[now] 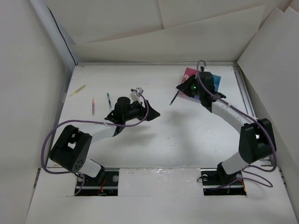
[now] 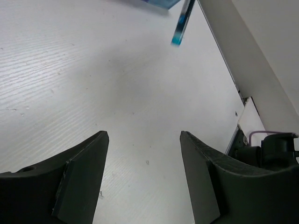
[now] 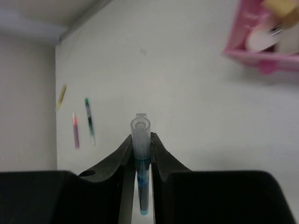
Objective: Sort the stationery into containers
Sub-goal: Place the pen in the storage box.
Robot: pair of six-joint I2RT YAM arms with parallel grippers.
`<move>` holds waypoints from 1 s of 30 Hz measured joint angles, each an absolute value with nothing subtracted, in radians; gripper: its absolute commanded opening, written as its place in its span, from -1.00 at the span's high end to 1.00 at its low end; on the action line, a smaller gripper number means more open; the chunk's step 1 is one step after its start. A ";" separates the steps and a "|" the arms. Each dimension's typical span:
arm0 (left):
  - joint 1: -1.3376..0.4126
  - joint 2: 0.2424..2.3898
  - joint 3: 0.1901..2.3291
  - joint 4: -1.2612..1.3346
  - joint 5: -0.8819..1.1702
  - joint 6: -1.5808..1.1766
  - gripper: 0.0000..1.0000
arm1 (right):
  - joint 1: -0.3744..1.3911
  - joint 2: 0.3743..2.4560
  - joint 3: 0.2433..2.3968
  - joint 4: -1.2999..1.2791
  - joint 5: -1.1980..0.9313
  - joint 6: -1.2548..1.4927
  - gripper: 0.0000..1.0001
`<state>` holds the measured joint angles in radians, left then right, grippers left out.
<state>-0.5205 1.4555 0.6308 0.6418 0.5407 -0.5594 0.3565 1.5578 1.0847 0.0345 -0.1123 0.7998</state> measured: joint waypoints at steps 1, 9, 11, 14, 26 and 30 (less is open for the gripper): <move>-0.521 1.456 0.631 0.643 0.530 -0.559 -0.19 | 0.322 1.542 1.085 0.023 -0.090 0.799 0.95; -0.522 1.460 0.656 0.601 0.400 -0.570 -0.19 | 0.040 1.532 1.246 -0.158 0.265 0.784 0.95; -0.522 1.474 0.675 0.593 0.369 -0.578 -0.17 | 0.012 1.581 1.342 -0.199 0.353 0.770 0.95; -0.522 1.509 0.700 0.593 0.342 -0.592 -0.17 | -0.006 1.668 1.457 -0.226 0.451 0.746 0.95; -0.522 1.572 0.720 0.583 0.282 -0.621 -0.15 | -0.019 1.869 1.532 -0.299 0.622 0.677 0.93; -0.522 1.564 0.720 0.584 0.247 -0.623 -0.15 | -0.008 1.877 1.542 -0.298 0.645 0.666 0.85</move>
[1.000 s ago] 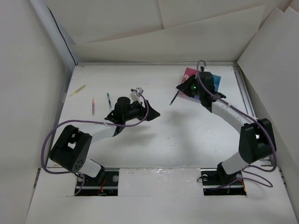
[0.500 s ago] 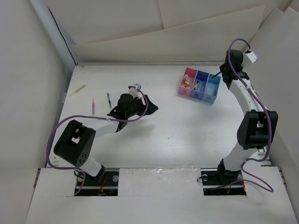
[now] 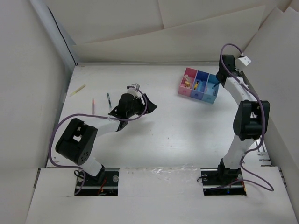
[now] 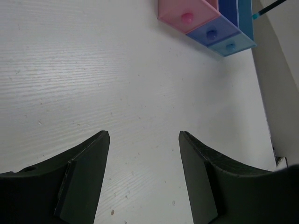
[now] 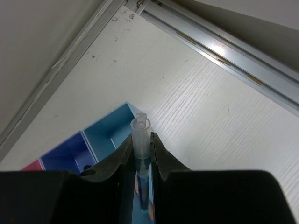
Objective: Sort the stationery into containers
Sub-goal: Place the pen in the storage box.
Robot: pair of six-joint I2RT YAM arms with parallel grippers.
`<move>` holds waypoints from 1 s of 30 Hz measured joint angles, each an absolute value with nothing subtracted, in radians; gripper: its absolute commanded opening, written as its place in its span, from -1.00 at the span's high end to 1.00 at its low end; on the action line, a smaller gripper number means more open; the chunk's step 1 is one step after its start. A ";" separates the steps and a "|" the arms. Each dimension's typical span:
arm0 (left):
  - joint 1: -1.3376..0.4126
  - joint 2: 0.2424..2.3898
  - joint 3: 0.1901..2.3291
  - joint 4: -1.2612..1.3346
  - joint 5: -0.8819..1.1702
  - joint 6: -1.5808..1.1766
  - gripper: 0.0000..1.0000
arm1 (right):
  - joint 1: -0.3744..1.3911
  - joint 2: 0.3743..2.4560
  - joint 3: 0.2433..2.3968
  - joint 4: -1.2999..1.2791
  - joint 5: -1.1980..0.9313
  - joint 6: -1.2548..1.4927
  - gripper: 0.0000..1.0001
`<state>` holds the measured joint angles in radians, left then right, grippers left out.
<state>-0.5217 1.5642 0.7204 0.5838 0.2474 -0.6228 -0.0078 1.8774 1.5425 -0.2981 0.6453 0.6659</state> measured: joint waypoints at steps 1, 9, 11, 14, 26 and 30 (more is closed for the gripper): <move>-0.522 1.559 0.720 0.583 0.238 -0.623 -0.15 | -0.004 1.885 1.549 -0.299 0.650 0.665 0.79; -0.522 1.465 0.720 0.581 0.170 -0.626 -0.15 | 0.056 1.956 1.564 -0.292 0.649 0.657 0.03; -0.522 1.447 0.720 0.574 0.149 -0.625 -0.15 | 0.060 1.957 1.564 -0.296 0.643 0.658 -0.18; -0.522 1.433 0.723 0.550 0.119 -0.625 -0.15 | 0.061 1.951 1.564 -0.300 0.633 0.660 -0.50; -0.514 1.383 0.861 0.370 -0.057 -0.635 0.15 | 0.224 1.435 1.303 -0.242 0.487 0.692 0.78; -0.456 1.382 0.922 0.308 -0.078 -0.652 0.21 | 0.360 1.256 1.133 -0.177 0.387 0.715 1.00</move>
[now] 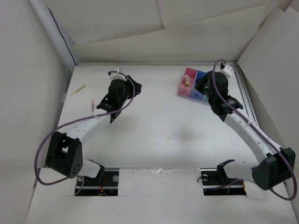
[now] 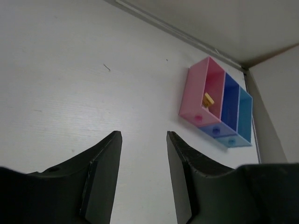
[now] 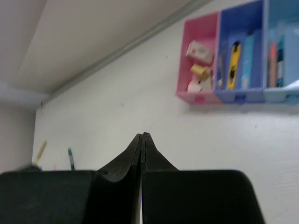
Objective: Sort the stationery into containers
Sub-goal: Place the pen in the storage box, then pick up the pen from the center of the board.
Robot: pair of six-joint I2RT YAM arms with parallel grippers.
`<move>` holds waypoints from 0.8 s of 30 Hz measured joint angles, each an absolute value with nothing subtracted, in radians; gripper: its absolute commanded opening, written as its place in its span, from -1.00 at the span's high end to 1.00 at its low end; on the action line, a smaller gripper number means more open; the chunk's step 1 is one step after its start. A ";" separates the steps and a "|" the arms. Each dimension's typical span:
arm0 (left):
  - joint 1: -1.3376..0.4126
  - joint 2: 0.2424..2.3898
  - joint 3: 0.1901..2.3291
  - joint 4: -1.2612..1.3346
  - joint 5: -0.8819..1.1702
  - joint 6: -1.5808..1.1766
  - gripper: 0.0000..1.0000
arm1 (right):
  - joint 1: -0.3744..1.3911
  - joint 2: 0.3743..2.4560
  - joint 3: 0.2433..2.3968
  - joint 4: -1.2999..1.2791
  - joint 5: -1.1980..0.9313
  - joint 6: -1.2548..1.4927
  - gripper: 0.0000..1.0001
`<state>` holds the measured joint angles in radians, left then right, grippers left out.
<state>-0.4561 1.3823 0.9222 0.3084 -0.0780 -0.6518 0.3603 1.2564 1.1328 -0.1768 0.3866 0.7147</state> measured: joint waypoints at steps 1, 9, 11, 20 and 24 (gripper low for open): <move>-0.440 1.384 0.940 0.288 -0.089 -0.658 0.21 | 0.395 1.229 1.094 -0.171 0.372 0.716 1.00; -0.303 1.515 1.170 0.120 -0.157 -0.691 0.24 | 0.594 1.169 0.940 -0.167 0.324 0.723 0.85; -0.219 1.568 1.208 0.078 -0.143 -0.694 0.24 | 0.606 1.170 0.925 -0.144 0.325 0.728 0.71; 0.039 1.751 1.285 -0.162 -0.189 -0.628 0.29 | 0.663 1.200 0.901 -0.096 0.321 0.738 0.26; 0.031 1.737 1.269 -0.220 -0.197 -0.608 0.24 | 0.662 1.218 0.901 -0.095 0.320 0.737 0.20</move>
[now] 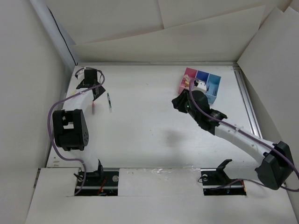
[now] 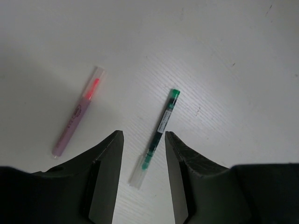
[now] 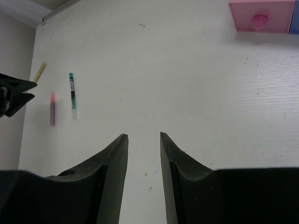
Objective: Sort the stationery into containers
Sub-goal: Pick up the pen from the center of the board.
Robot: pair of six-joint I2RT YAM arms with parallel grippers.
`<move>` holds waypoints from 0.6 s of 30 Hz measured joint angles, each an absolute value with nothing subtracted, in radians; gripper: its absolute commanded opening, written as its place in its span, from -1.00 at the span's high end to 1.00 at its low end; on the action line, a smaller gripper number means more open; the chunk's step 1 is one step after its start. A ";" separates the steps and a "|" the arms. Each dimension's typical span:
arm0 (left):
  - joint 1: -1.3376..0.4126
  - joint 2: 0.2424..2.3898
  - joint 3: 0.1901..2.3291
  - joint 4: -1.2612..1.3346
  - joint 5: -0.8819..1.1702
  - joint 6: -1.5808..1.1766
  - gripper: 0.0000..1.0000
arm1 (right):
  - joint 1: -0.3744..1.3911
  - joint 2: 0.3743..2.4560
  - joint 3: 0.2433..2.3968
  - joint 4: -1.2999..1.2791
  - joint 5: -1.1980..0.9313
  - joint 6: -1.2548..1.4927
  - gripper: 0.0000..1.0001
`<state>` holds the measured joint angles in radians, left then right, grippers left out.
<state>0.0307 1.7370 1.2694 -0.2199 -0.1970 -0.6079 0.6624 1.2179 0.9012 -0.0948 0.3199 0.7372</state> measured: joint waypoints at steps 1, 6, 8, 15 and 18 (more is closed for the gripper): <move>0.027 1.726 1.258 -0.233 -0.202 -0.606 0.22 | 0.663 1.222 0.901 -0.094 0.318 0.737 0.20; 0.015 1.692 1.221 -0.316 -0.258 -0.602 0.08 | 0.663 1.229 0.901 -0.094 0.316 0.737 0.18; 0.015 1.691 1.217 -0.352 -0.290 -0.598 0.08 | 0.663 1.229 0.901 -0.093 0.316 0.736 0.18; 0.015 1.718 1.218 -0.417 -0.373 -0.528 0.13 | 0.662 1.221 0.901 -0.091 0.316 0.733 0.18; 0.015 1.757 1.222 -0.434 -0.385 -0.491 0.15 | 0.662 1.217 0.901 -0.090 0.313 0.733 0.18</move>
<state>0.0151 1.7565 1.2221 -0.4339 -0.3851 -0.4911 0.6624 1.2167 0.9012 -0.0902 0.3130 0.7330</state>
